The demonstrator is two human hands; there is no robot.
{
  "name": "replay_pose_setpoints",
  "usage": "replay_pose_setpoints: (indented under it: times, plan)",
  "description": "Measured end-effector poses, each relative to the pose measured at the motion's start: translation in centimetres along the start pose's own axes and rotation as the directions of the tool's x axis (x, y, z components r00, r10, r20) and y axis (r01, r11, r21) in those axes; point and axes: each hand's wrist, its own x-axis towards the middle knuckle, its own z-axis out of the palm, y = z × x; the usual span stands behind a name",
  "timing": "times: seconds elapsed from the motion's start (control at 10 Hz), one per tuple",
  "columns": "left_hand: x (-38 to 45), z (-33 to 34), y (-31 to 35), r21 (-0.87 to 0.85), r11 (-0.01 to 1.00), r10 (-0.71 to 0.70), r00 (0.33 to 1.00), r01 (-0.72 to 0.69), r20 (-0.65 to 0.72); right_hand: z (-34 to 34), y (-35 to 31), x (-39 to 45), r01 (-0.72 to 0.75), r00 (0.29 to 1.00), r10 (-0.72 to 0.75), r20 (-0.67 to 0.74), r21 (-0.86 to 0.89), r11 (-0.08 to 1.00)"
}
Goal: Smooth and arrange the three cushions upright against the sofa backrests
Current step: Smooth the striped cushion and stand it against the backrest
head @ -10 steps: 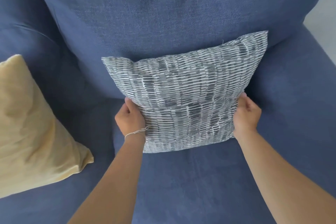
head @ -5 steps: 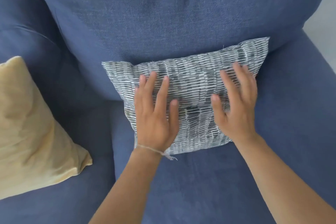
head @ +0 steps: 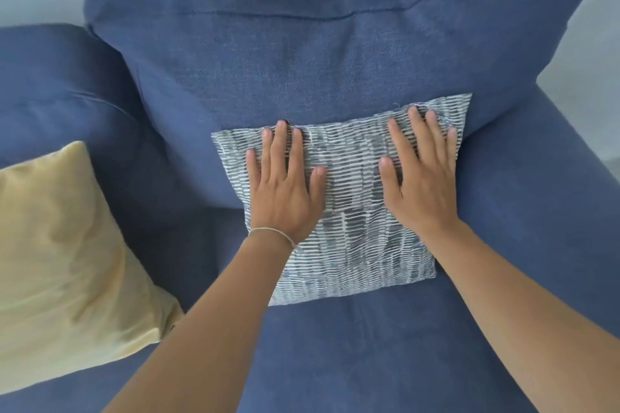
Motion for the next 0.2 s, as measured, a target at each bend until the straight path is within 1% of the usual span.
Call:
replay_pose_setpoints:
  times: [0.1, 0.2]
  plan:
    - [-0.5, -3.2, -0.3, -0.012, 1.000, -0.005, 0.996, 0.006, 0.089, -2.0, -1.0, 0.3, -0.009, 0.999, 0.010, 0.037, -0.016, 1.000]
    - [-3.0, -7.2, 0.0, -0.067, 0.997, -0.031, 0.974, 0.048, 0.225, -4.0, -1.7, 0.2, -0.022, 0.981, 0.025, 0.193, -0.018, 1.000]
